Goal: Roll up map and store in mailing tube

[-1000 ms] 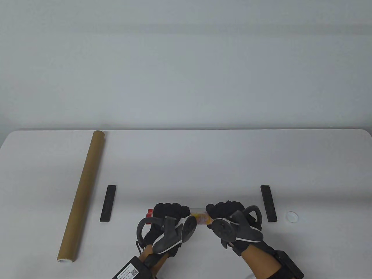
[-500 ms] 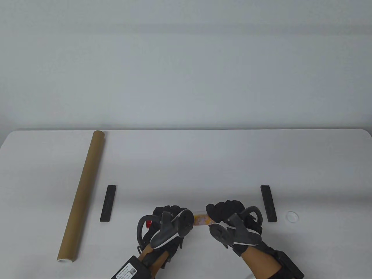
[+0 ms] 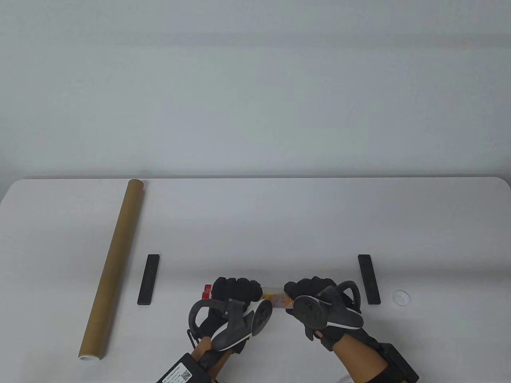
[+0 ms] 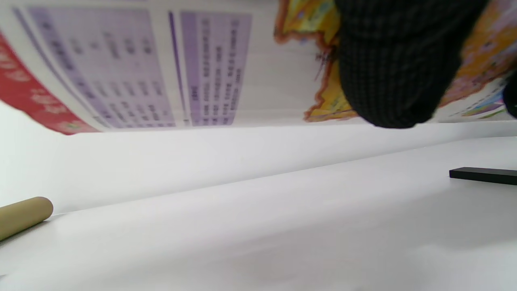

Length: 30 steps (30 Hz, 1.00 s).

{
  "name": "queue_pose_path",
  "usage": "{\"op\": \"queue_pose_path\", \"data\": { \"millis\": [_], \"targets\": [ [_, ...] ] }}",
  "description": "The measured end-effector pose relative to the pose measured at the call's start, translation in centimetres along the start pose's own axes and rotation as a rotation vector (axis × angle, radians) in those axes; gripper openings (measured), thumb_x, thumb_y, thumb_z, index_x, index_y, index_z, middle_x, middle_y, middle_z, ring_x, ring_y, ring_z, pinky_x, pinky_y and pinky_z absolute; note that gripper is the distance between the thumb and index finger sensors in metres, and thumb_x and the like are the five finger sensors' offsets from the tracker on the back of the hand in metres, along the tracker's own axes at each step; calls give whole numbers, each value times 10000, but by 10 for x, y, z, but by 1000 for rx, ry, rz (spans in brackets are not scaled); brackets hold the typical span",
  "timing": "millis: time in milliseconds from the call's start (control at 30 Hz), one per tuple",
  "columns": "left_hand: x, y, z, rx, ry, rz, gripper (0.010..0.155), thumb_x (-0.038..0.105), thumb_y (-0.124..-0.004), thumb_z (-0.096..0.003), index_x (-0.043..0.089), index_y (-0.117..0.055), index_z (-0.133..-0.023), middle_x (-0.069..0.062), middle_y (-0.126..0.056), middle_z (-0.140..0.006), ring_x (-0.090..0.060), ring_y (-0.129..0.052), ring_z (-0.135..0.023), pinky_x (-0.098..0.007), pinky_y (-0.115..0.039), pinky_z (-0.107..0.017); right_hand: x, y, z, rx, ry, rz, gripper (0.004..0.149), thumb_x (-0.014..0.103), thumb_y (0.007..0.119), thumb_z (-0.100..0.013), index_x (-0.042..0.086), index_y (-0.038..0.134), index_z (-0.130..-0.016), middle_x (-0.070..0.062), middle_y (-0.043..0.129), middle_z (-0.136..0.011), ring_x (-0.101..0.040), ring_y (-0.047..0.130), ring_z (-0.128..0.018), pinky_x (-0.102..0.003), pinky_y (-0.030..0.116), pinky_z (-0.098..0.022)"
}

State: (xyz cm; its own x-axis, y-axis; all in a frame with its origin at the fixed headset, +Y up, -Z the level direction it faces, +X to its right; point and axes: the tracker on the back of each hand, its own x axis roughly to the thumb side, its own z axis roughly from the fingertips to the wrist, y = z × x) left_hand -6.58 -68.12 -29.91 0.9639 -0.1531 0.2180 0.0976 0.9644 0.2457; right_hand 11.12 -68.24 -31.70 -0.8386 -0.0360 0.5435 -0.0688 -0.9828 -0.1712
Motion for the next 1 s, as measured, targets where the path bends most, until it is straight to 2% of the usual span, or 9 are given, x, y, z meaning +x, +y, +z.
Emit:
{"op": "queue_pose_path", "data": {
  "millis": [133,267,433,667,833,1000],
  "targets": [
    [-2,1,-2,-29,5,16,457,624,-941,-305,404,-897,-702,82,-974,-603,-161,-1026,-551,-393,-780,-643,3,0,2,-42,-10,48,575,428,963,-426,108,864,-894,-58,935,-650,-302,992,-505,-565,780,-507],
    [-7,-3,-4,-117,24,93,454,624,-939,-309,402,-899,-703,80,-975,-601,-161,-1029,-546,-392,-784,-640,9,-2,4,-78,-27,134,604,430,961,-429,120,836,-932,-80,906,-723,-340,964,-590,-588,735,-558],
    [-12,-8,-7,-211,31,184,455,621,-942,-311,398,-902,-705,76,-975,-603,-167,-1026,-550,-396,-779,-642,12,-4,4,-90,-43,181,591,431,966,-421,124,853,-914,-60,925,-687,-312,982,-548,-571,763,-538],
    [-7,-5,-4,-115,18,108,497,634,-934,-308,402,-883,-745,83,-971,-647,-166,-1024,-596,-398,-771,-657,9,-4,2,-59,-30,143,556,413,966,-427,107,874,-882,-56,940,-634,-298,990,-479,-565,788,-497],
    [-5,-1,-1,-18,-2,41,508,629,-938,-302,406,-877,-754,89,-967,-663,-165,-1022,-614,-401,-766,-664,3,-2,0,-12,-7,33,553,410,966,-427,96,880,-874,-60,944,-624,-297,994,-463,-564,795,-482],
    [-6,-2,-2,-28,-4,56,468,623,-945,-301,411,-896,-716,85,-975,-621,-162,-1024,-568,-394,-774,-649,4,-2,1,-21,-12,38,558,417,964,-429,103,875,-882,-60,938,-639,-301,990,-487,-565,785,-495]
  ]
}}
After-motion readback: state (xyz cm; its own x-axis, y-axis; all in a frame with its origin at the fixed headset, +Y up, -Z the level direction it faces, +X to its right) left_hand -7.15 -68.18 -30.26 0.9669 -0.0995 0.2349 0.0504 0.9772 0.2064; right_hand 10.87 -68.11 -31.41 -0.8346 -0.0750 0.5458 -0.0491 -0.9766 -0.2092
